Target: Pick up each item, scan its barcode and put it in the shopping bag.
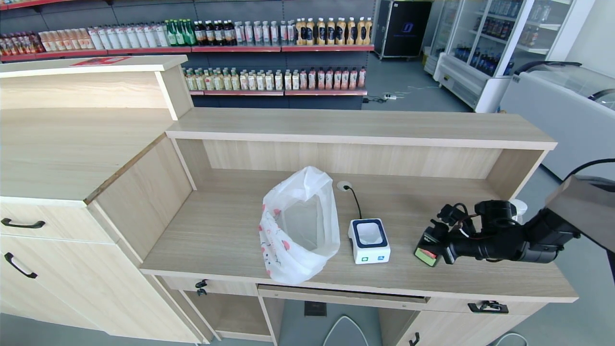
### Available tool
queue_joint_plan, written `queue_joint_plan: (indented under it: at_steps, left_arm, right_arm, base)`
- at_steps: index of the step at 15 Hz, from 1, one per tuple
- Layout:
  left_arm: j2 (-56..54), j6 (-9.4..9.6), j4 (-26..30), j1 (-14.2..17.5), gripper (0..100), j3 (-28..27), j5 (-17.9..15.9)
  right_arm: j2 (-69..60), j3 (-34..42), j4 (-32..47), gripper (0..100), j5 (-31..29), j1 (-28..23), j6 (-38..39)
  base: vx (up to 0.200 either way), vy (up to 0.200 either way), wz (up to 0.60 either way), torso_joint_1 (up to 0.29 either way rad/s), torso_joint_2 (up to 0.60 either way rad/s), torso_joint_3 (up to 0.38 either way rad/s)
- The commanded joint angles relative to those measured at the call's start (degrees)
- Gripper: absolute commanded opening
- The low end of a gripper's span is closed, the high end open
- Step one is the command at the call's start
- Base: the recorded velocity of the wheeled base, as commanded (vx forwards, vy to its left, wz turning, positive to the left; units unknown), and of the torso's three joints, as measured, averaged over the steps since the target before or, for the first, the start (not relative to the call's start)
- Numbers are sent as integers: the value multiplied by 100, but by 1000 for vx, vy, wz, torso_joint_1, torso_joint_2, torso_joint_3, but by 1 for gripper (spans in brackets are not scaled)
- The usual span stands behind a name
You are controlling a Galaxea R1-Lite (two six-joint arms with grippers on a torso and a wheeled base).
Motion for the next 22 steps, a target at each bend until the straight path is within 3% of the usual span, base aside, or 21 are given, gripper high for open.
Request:
queue_joint_plan:
  at_steps: [1,4,7,9,11,12,14,16,18,19,21,22]
  left_arm:
    - [1,9,2,-2,100,0,0]
    - [1,0,2,-2,100,0,0]
    - [1,0,2,-2,100,0,0]
    - [1,0,2,7,100,0,0]
    - [1,0,2,-2,100,0,0]
    - [1,0,2,-2,100,0,0]
    - [1,0,2,-2,100,0,0]
    - [1,9,2,7,100,0,0]
    - [1,0,2,-2,100,0,0]
    - [1,0,2,-2,100,0,0]
    - [1,0,2,-2,100,0,0]
    - [1,9,2,-2,100,0,0]
  right_arm:
    - [-118,42,-3,0,-31,-8,-10]
    - [-601,280,5,0,-233,-35,-370]
    - [-2526,1703,76,0,-698,-202,-1170]
    - [-4126,2846,14,0,-734,-685,-2163]
    - [-5330,3206,23,0,-637,-1415,-3218]
    - [-5813,3338,14,0,-452,-1652,-3394]
    - [-6481,3637,-170,0,84,-1740,-3446]
    - [-7158,4164,-856,0,128,-1731,-4026]
    - [-7966,4261,-1506,0,637,-1432,-5371]
    - [-8177,4261,-1559,0,664,-1265,-5652]
    - [-8995,4279,-1533,0,594,71,-7129]
    - [-9223,4261,-1515,0,532,475,-7779]
  base:
    - [0,0,0,0,0,0]
    - [0,0,0,0,0,0]
    - [0,0,0,0,0,0]
    - [0,0,0,0,0,0]
    - [0,0,0,0,0,0]
    - [0,0,0,0,0,0]
    - [0,0,0,0,0,0]
    - [0,0,0,0,0,0]
    - [0,0,0,0,0,0]
    - [0,0,0,0,0,0]
    - [0,0,0,0,0,0]
    - [0,0,0,0,0,0]
